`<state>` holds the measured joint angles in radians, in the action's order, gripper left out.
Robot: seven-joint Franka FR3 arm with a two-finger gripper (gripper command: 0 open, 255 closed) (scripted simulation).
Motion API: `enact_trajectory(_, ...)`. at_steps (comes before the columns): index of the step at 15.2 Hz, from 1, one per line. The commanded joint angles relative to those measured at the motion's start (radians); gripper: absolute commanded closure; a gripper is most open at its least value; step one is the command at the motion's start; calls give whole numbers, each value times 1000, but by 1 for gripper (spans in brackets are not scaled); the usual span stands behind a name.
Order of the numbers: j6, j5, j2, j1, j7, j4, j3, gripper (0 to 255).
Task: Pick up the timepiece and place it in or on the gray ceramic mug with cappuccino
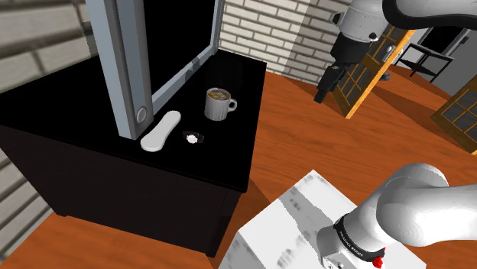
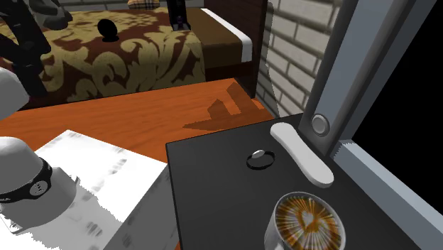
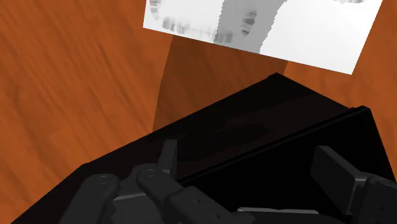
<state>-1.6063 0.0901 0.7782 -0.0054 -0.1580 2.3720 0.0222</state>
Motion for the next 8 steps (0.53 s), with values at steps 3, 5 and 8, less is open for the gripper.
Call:
enact_trajectory(3,-50,-15,-61,17,-7,-6,6,0)
enact_trajectory(5,-98,-29,-124,33,-16,-17,13,0)
enact_trajectory(8,-164,-51,-221,56,-30,-41,24,0)
